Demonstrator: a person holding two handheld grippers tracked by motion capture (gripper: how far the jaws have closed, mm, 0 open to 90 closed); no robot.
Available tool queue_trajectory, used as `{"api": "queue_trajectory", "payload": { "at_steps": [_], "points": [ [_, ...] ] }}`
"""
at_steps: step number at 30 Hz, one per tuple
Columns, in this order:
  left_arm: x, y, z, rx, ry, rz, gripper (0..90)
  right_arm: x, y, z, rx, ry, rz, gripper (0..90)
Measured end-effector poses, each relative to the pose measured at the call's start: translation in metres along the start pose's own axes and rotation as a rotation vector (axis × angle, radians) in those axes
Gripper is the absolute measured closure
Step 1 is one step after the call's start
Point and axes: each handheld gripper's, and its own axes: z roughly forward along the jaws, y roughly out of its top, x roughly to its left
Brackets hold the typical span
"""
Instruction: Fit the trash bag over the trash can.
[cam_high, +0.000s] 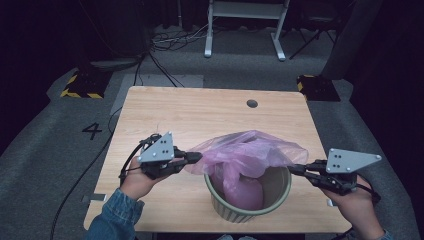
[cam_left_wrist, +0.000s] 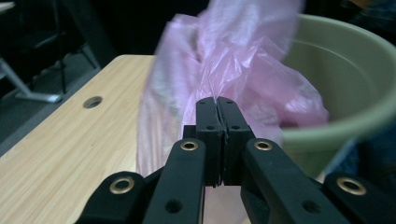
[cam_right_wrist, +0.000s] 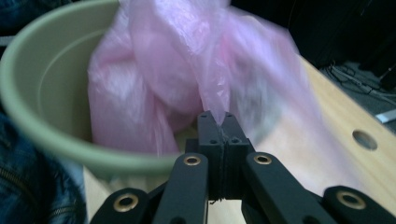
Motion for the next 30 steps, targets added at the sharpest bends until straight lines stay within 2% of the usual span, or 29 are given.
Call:
{"api": "queue_trajectory", "payload": {
  "at_steps": [6, 9, 13, 17, 20, 25, 27, 28, 30],
  "points": [
    [-0.027, -0.005, -0.014, -0.013, -0.05, 0.07, 89.2, 0.014, -0.012, -0.012, 0.014, 0.006, -0.015, 89.5],
    [-0.037, -0.006, -0.015, 0.0, -0.078, 0.097, 89.3, 0.021, -0.017, -0.018, 0.023, 0.008, -0.027, 89.6],
    [-0.05, -0.013, -0.013, 0.032, -0.14, 0.124, 89.6, 0.029, -0.027, -0.024, 0.051, 0.004, -0.034, 89.7],
    [-0.062, -0.022, -0.006, 0.073, -0.229, 0.142, 89.9, 0.036, -0.039, -0.027, 0.07, 0.03, -0.027, 89.7],
    [-0.067, -0.026, -0.003, 0.08, -0.265, 0.146, 89.9, 0.043, -0.046, -0.025, 0.089, 0.046, -0.034, 89.7],
    [-0.072, -0.03, 0.002, 0.09, -0.314, 0.154, 90.0, 0.049, -0.055, -0.025, 0.087, 0.08, -0.026, 89.7],
    [-0.075, -0.031, 0.006, 0.107, -0.334, 0.166, 90.0, 0.051, -0.059, -0.024, 0.098, 0.092, -0.024, 89.7],
    [-0.077, -0.032, 0.009, 0.136, -0.341, 0.174, 90.0, 0.052, -0.06, -0.024, 0.101, 0.097, -0.02, 89.7],
    [-0.078, -0.037, 0.014, 0.199, -0.317, 0.189, 90.0, 0.053, -0.064, -0.022, 0.172, 0.044, -0.03, 89.7]
  ]
}}
